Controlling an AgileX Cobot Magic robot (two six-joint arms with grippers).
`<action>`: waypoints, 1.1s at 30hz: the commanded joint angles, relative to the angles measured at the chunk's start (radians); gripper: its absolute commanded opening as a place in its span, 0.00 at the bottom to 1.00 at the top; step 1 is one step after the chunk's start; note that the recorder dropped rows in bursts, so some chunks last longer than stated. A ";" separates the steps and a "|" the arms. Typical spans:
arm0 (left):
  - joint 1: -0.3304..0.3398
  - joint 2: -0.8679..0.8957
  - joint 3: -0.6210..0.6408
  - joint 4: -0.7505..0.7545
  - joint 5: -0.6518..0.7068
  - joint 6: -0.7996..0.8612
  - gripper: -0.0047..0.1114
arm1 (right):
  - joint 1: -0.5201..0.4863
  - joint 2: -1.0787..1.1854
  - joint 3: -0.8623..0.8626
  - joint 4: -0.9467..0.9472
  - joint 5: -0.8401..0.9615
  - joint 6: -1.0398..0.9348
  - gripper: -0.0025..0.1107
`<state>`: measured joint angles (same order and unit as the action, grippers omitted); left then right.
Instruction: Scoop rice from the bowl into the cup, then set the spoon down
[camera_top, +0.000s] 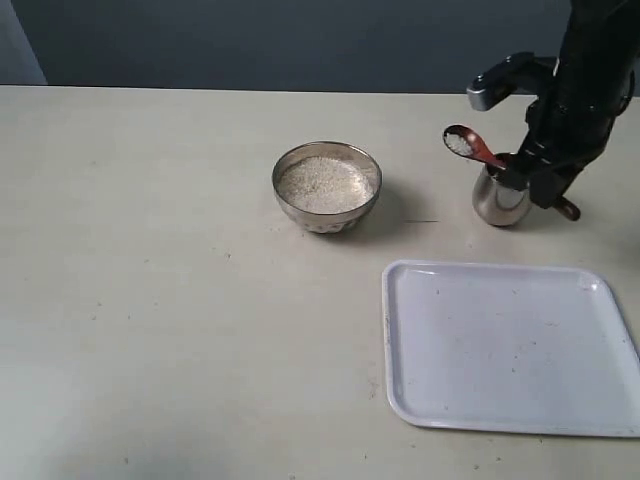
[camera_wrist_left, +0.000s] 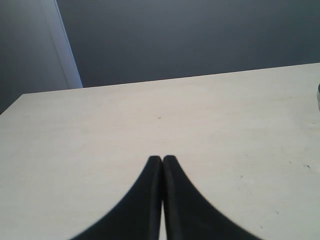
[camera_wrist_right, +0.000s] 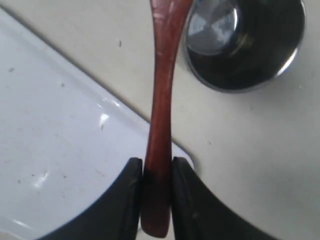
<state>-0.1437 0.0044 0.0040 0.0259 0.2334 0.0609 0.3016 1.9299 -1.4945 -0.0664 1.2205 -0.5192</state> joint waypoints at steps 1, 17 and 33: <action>-0.008 -0.004 -0.004 -0.001 -0.001 -0.007 0.04 | -0.053 -0.051 0.023 -0.001 0.001 0.001 0.01; -0.008 -0.004 -0.004 -0.001 -0.001 -0.007 0.04 | -0.104 -0.079 0.074 -0.038 0.001 0.001 0.01; -0.008 -0.004 -0.004 -0.001 -0.001 -0.007 0.04 | -0.104 -0.073 0.078 -0.118 0.001 0.023 0.01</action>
<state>-0.1437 0.0044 0.0040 0.0259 0.2334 0.0609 0.2035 1.8588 -1.4210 -0.1673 1.2243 -0.5003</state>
